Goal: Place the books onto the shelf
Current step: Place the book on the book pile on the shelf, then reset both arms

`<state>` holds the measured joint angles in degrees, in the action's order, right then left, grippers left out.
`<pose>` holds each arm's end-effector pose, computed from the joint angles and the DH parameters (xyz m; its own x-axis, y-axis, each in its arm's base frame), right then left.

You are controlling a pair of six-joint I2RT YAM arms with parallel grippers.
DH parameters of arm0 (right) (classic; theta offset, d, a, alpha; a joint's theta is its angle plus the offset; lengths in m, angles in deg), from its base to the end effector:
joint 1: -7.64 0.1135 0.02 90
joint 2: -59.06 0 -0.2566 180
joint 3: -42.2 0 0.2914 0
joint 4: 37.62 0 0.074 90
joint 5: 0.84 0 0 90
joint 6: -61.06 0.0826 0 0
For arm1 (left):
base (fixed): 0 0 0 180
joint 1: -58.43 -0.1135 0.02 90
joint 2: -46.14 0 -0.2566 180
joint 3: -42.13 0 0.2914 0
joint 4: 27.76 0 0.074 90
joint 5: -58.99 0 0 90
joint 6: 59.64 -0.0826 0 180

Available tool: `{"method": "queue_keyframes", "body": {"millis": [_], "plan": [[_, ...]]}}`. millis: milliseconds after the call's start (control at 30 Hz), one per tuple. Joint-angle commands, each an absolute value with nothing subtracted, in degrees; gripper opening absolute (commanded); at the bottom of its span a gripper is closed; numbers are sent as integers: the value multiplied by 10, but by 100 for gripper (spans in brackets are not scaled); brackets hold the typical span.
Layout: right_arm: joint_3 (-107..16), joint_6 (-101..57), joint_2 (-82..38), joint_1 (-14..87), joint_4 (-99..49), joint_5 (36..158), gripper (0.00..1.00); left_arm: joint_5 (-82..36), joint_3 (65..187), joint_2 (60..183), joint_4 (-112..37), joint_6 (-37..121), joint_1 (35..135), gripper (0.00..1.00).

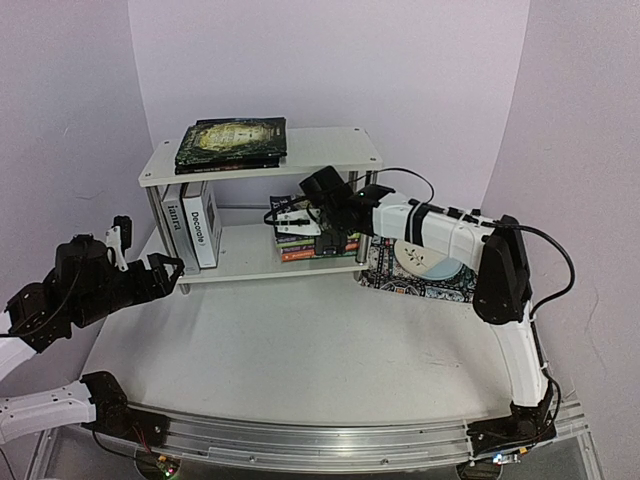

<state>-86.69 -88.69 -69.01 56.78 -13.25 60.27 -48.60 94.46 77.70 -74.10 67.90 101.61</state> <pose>0.4251 0.4305 0.2612 0.1900 -0.9364 -0.2951 -0.4134 0.1963 -0.8891 0.1714 -0.1266 0.2852 -0.5259 -0.3030 -0.7947 0.1678 0.8790 -0.4462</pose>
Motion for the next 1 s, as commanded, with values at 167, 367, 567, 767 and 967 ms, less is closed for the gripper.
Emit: {"method": "queue_keyframes", "body": {"millis": [167, 367, 567, 767, 967], "plan": [[-804, -829, -612, 596, -145, 589, 98, -465, 954, 781, -728, 669, 1018, 94], [-649, -766, -488, 632, -228, 581, 98, -453, 943, 792, -711, 643, 1018, 100], [-468, -601, -348, 650, -283, 615, 98, -492, 889, 780, -627, 586, 1018, 100], [-271, -413, -208, 651, -349, 668, 98, -496, 833, 807, -525, 513, 1018, 100], [-131, -319, -128, 651, -392, 593, 98, -512, 778, 813, -437, 461, 1018, 100]]}}
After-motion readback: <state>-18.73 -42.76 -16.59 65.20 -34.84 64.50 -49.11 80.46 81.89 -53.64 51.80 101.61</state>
